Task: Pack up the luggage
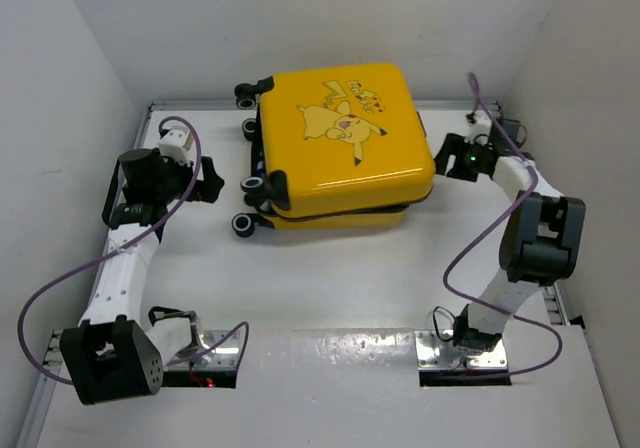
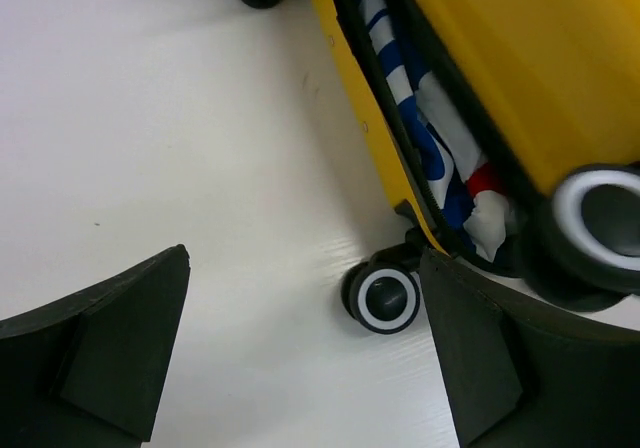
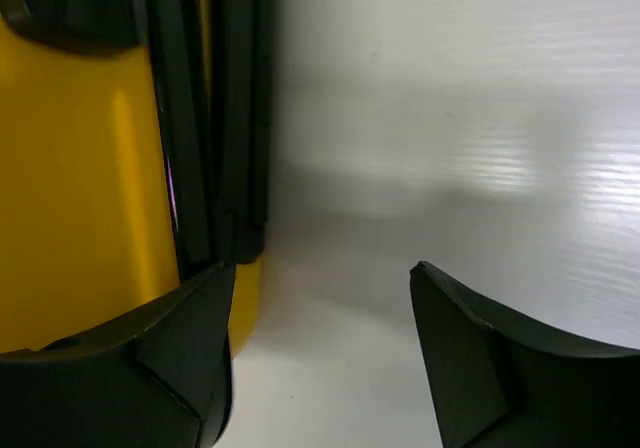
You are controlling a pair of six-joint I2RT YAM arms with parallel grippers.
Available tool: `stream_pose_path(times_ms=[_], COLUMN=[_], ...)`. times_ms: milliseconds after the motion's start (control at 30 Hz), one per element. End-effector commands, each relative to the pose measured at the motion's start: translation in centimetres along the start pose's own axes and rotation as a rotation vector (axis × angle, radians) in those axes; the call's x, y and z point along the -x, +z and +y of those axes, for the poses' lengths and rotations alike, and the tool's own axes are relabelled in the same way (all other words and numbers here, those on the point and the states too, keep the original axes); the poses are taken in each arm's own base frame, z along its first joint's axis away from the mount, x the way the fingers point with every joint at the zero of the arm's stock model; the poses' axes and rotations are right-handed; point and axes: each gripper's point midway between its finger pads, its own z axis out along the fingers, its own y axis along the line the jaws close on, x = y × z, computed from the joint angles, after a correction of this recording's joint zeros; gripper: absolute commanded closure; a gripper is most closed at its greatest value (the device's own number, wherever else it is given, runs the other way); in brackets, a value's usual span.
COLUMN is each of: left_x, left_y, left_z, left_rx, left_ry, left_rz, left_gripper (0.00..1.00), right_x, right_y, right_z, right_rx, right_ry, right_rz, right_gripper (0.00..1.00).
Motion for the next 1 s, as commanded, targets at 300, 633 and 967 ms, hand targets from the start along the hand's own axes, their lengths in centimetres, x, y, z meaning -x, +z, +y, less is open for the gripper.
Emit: stream_pose_path(times_ms=[300,633,967], left_x=[3.8,8.7,6.5], left_y=[1.3,0.8,12.7], left_z=[1.9,7.4,9.8], left_rx=[0.090,0.278,0.183], left_ry=[-0.040,-0.049,-0.047], left_rz=[-0.114,-0.295,-0.053], left_gripper=[0.02,0.02,0.14], right_x=[-2.3,3.0,3.3], right_y=[-0.8,-4.5,-1.4], right_z=[17.0,8.2,1.4], right_rx=[0.235,0.092,-0.026], right_ry=[-0.435,-0.289,-0.115], right_rz=[0.055,-0.097,-0.056], right_gripper=[0.28,0.27,0.27])
